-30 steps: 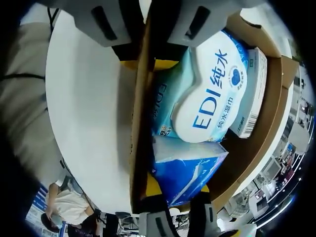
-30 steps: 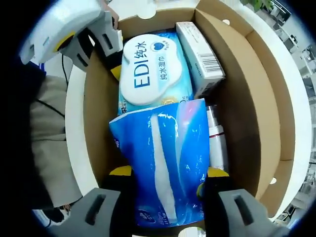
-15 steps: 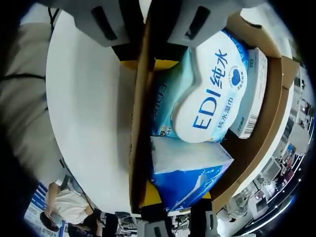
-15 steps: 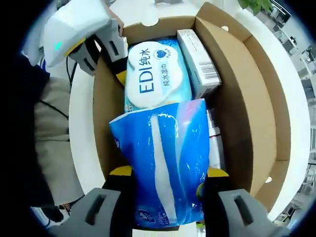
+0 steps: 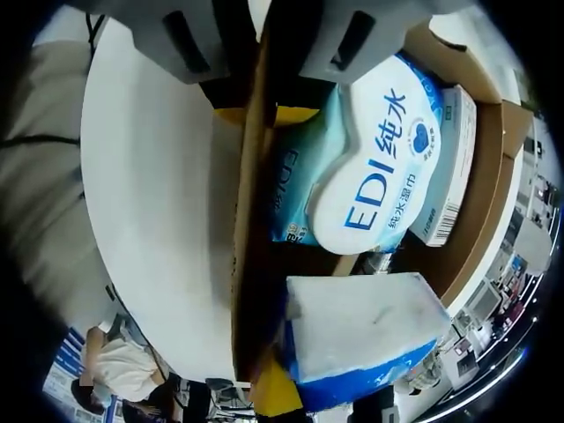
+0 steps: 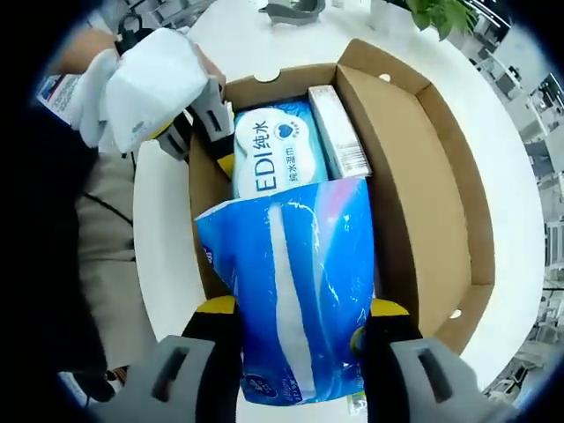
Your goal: Operate the shoe box by opening the lid, removing the specified soft item, and placing it in the target area until the item is outside and the box remains undamaged.
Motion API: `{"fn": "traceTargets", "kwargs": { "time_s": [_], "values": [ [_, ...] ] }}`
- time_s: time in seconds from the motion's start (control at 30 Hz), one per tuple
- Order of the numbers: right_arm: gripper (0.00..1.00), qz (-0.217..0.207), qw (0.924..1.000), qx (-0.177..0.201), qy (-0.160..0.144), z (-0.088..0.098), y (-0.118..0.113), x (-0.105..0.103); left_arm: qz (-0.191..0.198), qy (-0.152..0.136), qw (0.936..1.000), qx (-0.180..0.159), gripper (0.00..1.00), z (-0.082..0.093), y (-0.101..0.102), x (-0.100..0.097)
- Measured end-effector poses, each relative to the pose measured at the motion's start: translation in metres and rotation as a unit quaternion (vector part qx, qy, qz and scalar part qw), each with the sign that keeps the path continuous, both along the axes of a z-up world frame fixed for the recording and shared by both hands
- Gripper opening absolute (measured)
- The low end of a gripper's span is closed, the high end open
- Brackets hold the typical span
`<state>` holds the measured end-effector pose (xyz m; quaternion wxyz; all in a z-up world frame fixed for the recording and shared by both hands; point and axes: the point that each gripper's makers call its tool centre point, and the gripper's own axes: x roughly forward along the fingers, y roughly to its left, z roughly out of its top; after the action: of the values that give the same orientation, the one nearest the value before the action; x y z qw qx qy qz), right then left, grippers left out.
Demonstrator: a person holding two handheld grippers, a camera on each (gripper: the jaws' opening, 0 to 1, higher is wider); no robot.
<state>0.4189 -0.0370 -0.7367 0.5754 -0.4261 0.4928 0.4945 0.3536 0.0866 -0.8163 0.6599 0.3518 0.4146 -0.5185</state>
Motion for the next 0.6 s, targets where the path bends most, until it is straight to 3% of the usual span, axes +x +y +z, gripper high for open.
{"fn": "traceTargets", "kwargs": {
  "time_s": [0.17, 0.6],
  "values": [
    [0.5, 0.0, 0.9998, -0.011, -0.013, 0.007, -0.002, 0.002, 0.0, 0.0, 1.0, 0.0, 0.01, -0.001, 0.0, 0.0],
    [0.5, 0.009, 0.9999, -0.008, -0.005, 0.026, 0.0, -0.009, -0.001, -0.001, 1.0, 0.0, 0.01, 0.0, 0.0, 0.0]
  ]
}}
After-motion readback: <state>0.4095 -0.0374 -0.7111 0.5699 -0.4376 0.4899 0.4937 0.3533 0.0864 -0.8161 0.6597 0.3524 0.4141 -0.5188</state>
